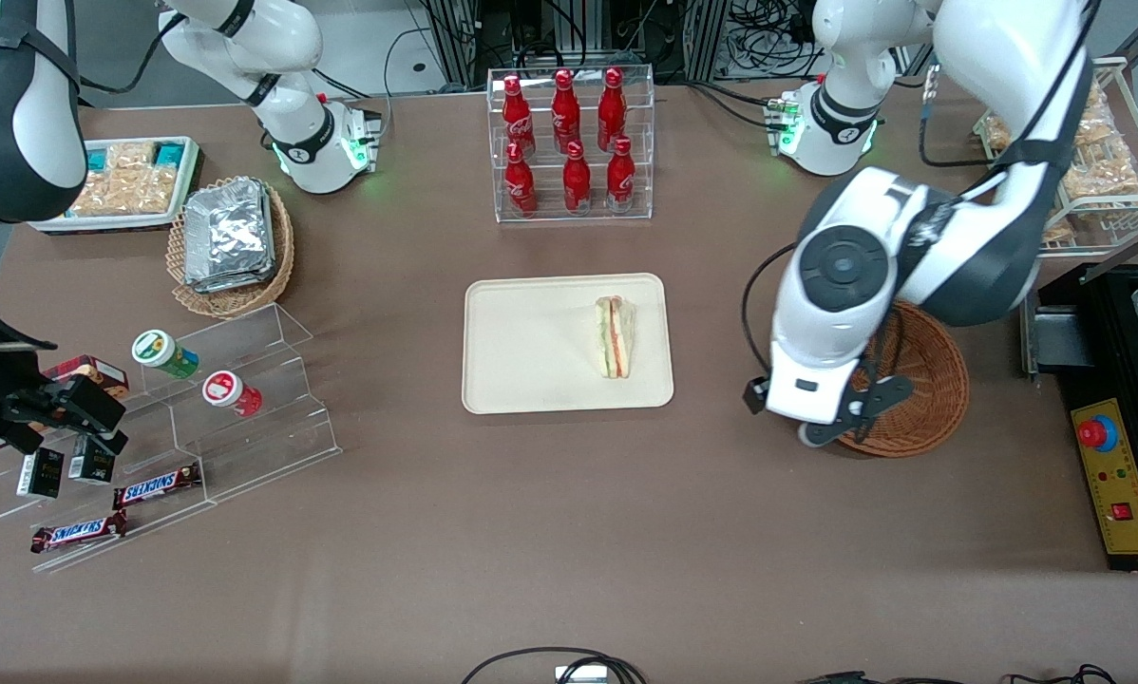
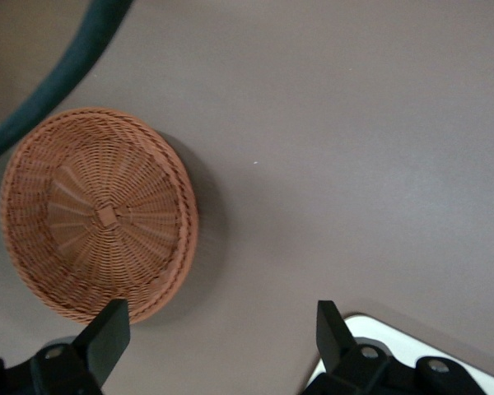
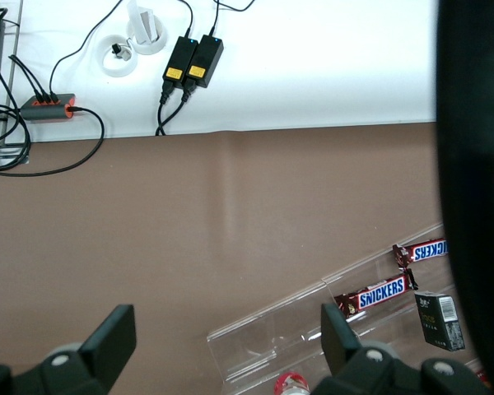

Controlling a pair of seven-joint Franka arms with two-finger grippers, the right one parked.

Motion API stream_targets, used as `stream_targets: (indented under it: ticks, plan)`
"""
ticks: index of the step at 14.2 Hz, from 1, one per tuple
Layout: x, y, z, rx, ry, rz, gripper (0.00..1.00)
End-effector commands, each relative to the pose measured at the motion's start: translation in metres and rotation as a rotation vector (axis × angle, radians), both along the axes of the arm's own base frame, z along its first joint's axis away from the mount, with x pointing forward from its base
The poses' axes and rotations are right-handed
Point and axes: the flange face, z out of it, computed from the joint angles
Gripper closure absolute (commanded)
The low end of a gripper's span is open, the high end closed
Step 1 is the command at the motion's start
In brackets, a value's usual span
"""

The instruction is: Place sandwich from basket to tray

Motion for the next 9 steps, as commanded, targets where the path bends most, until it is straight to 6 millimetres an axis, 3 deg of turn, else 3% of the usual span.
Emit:
stream_targets:
  ticks: [1,5,9]
  plan:
    - [-0.010,0.047,0.036,-0.021,0.026,-0.055,0.00]
    - [-0.029,0.124,0.079,-0.078,0.069,-0.168,0.00]
    - [-0.052,0.167,0.112,-0.126,0.133,-0.283,0.00]
